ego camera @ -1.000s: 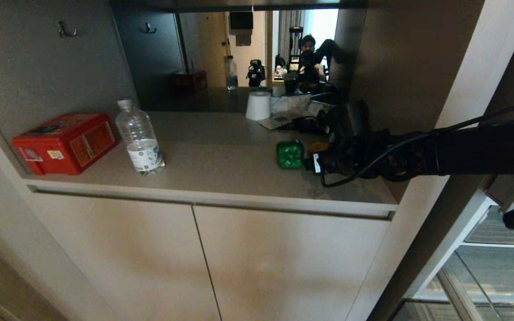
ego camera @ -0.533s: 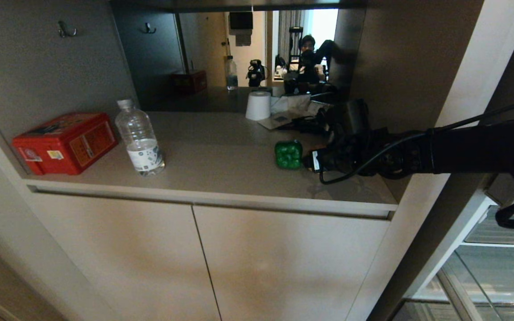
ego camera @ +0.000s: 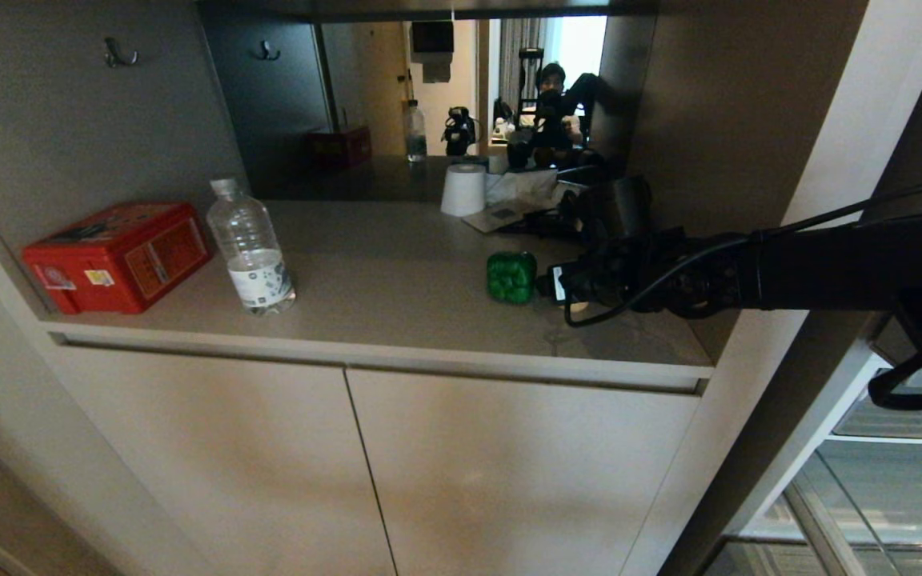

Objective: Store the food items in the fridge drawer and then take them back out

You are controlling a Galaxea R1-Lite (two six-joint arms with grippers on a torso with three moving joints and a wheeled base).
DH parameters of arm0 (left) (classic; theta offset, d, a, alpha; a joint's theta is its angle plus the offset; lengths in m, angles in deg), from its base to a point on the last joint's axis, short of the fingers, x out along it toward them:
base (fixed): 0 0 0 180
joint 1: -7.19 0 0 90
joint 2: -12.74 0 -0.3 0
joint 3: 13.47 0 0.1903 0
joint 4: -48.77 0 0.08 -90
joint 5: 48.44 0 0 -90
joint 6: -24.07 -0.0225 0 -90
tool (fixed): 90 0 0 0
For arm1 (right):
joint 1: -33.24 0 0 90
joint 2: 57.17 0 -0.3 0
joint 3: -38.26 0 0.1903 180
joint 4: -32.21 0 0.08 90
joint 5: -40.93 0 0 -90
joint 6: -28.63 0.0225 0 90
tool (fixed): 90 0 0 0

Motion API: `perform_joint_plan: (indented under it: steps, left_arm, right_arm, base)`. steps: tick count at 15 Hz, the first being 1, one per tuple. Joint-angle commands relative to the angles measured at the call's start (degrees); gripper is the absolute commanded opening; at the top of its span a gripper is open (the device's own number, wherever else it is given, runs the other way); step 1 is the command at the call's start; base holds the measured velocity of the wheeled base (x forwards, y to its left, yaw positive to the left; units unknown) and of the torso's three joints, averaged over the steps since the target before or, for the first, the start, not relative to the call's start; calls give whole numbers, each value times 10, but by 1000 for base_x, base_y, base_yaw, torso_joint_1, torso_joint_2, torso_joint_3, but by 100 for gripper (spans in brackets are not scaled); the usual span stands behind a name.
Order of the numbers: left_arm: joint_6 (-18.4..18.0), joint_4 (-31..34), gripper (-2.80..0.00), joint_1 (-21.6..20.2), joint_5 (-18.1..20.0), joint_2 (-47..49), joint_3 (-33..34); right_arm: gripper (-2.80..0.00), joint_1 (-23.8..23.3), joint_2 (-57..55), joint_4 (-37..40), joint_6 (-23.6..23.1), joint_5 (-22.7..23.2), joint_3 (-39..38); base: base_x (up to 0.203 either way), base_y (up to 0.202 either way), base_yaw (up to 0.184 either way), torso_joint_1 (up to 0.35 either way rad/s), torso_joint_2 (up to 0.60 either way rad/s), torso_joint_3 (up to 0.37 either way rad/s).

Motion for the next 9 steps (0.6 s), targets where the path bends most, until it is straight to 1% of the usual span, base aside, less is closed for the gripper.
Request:
perform_joint_plan:
  steps: [1,8,9]
  left_arm:
    - [0,0,-280,0,0,0,0]
    - [0,0,-280,0,0,0,0]
    - [0,0,-280,0,0,0,0]
  right_arm:
    - [0,-1,-4,0,1,-2,1]
    - [0,-2,-3,2,1,-3,-2]
    - [-280,-2,-3,2,1,-3,-3]
  base:
    - [0,0,0,0,0,0]
    - [0,0,0,0,0,0]
    - [0,0,0,0,0,0]
